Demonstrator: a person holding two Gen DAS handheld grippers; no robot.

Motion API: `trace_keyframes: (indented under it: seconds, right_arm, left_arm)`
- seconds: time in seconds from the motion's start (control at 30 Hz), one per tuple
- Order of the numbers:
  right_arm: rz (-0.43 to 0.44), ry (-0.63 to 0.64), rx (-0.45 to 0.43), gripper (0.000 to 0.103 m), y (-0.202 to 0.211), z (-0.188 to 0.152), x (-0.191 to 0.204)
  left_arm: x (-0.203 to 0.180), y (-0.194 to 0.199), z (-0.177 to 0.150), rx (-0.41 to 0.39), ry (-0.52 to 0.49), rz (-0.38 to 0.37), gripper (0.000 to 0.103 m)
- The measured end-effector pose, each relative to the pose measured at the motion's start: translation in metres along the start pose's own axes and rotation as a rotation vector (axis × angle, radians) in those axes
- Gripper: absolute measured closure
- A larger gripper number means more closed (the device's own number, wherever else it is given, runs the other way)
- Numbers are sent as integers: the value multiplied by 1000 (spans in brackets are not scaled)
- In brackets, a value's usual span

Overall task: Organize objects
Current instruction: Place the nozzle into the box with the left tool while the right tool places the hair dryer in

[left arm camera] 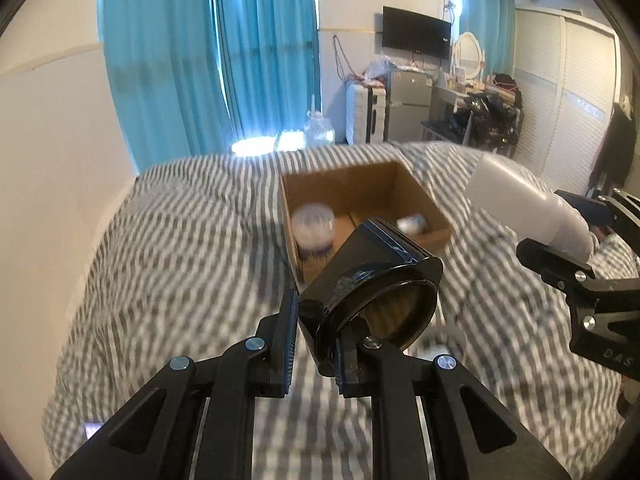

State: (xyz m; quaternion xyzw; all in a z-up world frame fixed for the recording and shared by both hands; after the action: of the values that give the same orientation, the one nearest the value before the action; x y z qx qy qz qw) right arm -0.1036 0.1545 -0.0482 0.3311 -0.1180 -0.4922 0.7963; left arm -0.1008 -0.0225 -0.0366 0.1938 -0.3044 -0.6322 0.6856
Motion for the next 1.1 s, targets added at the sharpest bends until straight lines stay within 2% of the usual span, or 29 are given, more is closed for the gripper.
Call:
trace_keyframes:
  seconds: [0.23, 0.4, 0.53, 0.7, 0.93, 1.03, 1.07, 1.1]
  right_arm:
    - [6, -26, -23, 37, -45, 64, -36]
    - [12, -59, -4, 37, -101, 93, -65]
    - [38, -112, 40, 37, -153, 94, -91]
    - [69, -167, 91, 37, -210, 83, -119]
    - [114, -213, 87, 37, -230, 60, -123]
    - [119, -225, 59, 35, -224, 57, -120]
    - [122, -231, 42, 31, -219, 58, -122]
    - [123, -240, 22, 27, -211, 60, -124]
  left_arm:
    - [-10, -55, 73, -10, -11, 8, 88]
    - [-24, -116, 103, 29, -22, 3, 88]
    - [-38, -163, 110, 64, -31, -10, 88]
    - [-54, -213, 98, 120, -62, -23, 88]
    - [-59, -235, 94, 119, -52, -51, 87]
    - [-60, -231, 95, 119, -54, -60, 77]
    - [-58, -227, 94, 113, -51, -59, 67]
    - [-58, -222, 94, 109, -49, -55, 49]
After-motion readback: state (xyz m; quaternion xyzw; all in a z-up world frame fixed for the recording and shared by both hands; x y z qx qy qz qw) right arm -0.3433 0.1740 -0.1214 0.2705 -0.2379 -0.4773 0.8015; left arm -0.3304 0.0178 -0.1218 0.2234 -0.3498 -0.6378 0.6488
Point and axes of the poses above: each gripper's, at about its wrist camera, not at the fingertips, and y roughly against the way its jaws point, x to its left, z to its top, the point moved 4 cm from there along -y, roughly the way its jaws point, and after that the axes turned 11 degrees about z, right-handed, at the moved point
